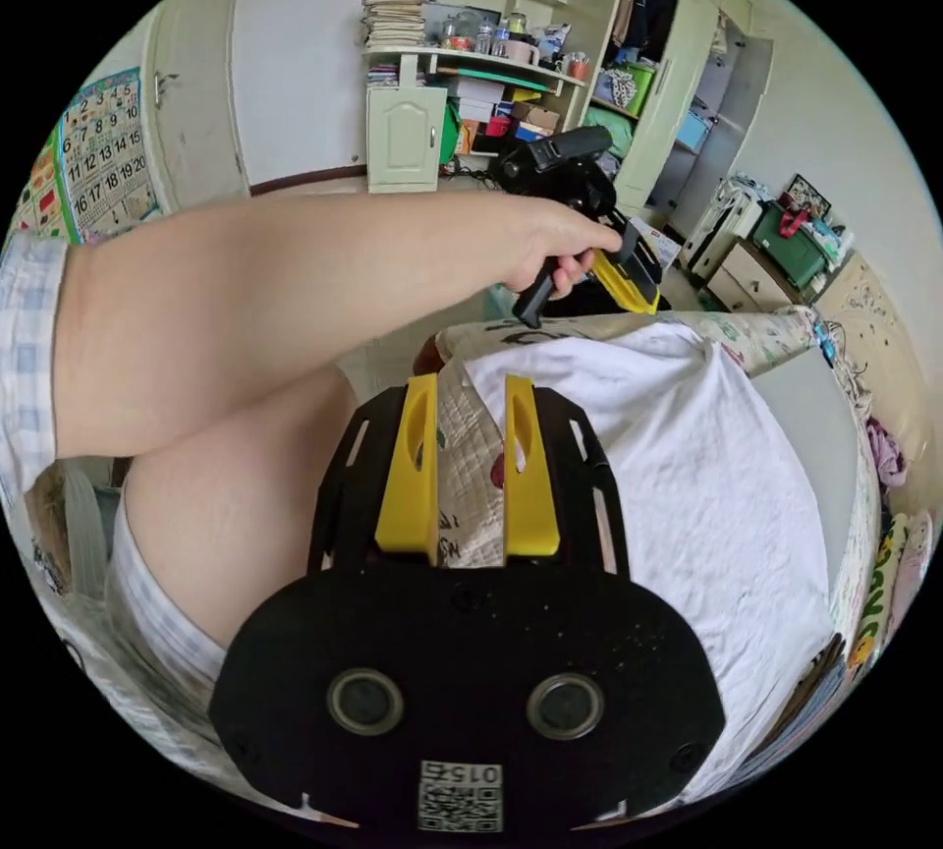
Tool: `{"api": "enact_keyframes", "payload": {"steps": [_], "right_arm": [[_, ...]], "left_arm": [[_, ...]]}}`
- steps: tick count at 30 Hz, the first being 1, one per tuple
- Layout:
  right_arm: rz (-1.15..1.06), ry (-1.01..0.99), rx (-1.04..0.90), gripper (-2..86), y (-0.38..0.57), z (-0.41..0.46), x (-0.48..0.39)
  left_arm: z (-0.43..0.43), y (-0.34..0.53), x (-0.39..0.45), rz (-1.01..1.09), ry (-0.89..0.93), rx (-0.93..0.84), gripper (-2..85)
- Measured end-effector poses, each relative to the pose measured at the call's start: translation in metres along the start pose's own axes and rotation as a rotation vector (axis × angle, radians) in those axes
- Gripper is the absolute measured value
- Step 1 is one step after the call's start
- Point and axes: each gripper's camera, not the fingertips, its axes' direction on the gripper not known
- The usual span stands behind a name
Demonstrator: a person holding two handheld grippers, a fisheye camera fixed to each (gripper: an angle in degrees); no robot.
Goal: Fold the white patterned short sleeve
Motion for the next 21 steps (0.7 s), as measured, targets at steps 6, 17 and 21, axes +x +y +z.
{"api": "enact_keyframes", "payload": {"steps": [6, 17, 21], "right_arm": [[-0.023, 0.156, -0.051, 5.4, -0.02, 0.025, -0.005], [0.395, -0.266, 0.091, -1.0, -0.058, -0.02, 0.052], [0.36, -0.24, 0.074, -0.8, -0.095, -0.011, 0.038]], "left_arm": [[0.035, -0.019, 0.003, -0.021, 0.057, -0.031, 3.0], [0.021, -0.032, 0.031, 0.05, 0.021, 0.045, -0.8], [0.048, -0.025, 0.016, -0.035, -0.05, -0.038, -0.5]]}}
